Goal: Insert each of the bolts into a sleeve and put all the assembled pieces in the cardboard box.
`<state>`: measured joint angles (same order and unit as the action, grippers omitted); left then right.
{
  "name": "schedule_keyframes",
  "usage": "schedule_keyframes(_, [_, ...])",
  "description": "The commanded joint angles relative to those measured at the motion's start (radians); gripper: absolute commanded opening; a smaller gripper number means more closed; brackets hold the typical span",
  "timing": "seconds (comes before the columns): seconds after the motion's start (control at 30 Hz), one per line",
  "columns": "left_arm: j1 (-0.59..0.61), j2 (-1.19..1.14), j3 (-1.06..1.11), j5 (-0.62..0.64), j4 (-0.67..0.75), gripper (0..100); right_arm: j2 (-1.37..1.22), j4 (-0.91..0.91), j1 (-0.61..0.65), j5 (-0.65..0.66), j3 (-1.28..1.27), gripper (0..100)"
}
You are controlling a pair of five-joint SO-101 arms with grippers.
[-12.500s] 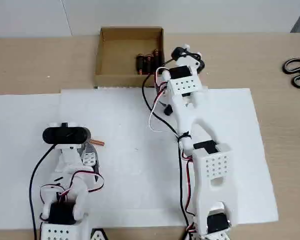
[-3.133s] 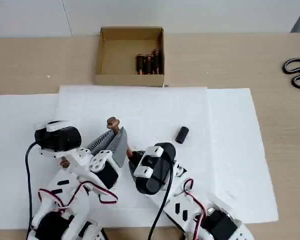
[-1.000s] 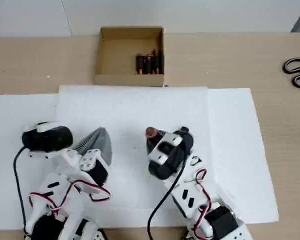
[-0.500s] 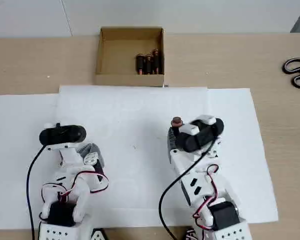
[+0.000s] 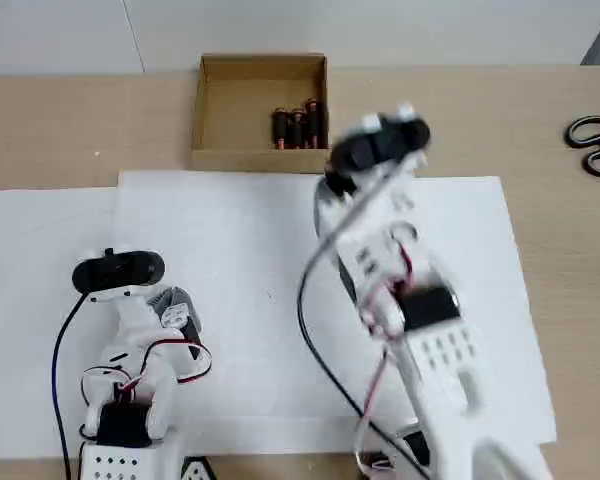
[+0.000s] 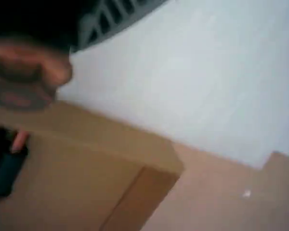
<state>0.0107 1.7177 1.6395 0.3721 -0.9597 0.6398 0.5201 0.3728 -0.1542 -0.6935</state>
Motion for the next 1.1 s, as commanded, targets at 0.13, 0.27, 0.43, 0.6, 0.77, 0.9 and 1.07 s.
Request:
schedule_keyframes(0.13, [0.006,0.008,-0.004,-0.005,0.023,1,-0.492,-0.124,-0.018,-0.003,0.491,0.2])
schedule_keyframes(0.27, [0.011,0.008,-0.002,0.017,0.021,1,-0.753,-0.171,-0.018,0.003,0.730,0.2])
schedule_keyframes(0.43, [0.011,0.008,-0.002,0.017,0.021,1,-1.053,-0.255,-0.008,0.107,1.010,0.2])
schedule_keyframes(0.6, [0.011,0.008,-0.002,0.017,0.021,1,-1.302,-0.278,0.010,0.175,1.261,0.2])
schedule_keyframes(0.77, [0.011,0.008,-0.002,0.017,0.021,1,-1.483,-0.271,0.022,0.176,1.470,0.2])
schedule_keyframes(0.9, [0.011,0.008,-0.002,0.017,0.021,1,-1.560,-0.237,0.027,0.178,1.559,0.4])
schedule_keyframes(1.07, [0.011,0.008,-0.002,0.017,0.021,1,-1.590,-0.133,0.033,0.198,1.602,0.6])
